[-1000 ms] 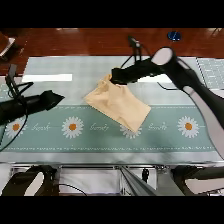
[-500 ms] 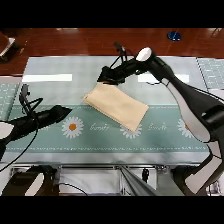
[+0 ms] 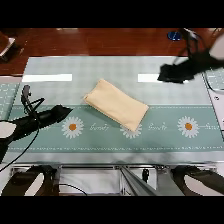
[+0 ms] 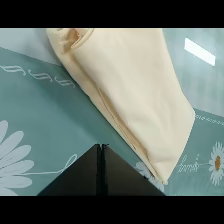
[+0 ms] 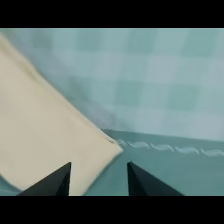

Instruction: Fold the shirts.

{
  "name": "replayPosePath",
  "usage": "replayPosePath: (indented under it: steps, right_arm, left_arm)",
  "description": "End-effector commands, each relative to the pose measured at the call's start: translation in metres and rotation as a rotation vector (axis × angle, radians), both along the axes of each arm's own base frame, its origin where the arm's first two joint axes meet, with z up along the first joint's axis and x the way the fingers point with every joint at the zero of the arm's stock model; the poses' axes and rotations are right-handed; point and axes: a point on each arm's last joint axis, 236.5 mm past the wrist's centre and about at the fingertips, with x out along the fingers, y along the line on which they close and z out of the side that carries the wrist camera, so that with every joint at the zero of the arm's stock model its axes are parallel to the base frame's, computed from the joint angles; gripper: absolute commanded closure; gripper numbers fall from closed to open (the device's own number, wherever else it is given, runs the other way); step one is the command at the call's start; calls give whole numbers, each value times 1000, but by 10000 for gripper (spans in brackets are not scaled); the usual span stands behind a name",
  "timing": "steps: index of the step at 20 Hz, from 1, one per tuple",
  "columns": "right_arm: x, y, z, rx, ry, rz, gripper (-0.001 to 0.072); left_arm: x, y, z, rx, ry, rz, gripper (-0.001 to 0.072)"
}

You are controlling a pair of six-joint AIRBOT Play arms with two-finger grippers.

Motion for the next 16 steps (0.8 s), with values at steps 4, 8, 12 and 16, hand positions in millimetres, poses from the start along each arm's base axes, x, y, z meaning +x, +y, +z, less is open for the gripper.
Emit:
replayPosePath:
  steps: [4,8,12,16]
  right_arm:
    - [-86,7,-127,345,55,-426,309]
    - [-96,54,-159,496,210,-336,309]
    - [-96,87,-173,586,350,-220,309]
    - [-70,96,-180,594,390,-166,309]
  left_arm:
    - [1,1,0,1,-2,3,679]
    - [2,1,0,2,-5,7,679]
    - [2,1,0,2,-6,8,679]
    - [3,2,0,3,-8,10,679]
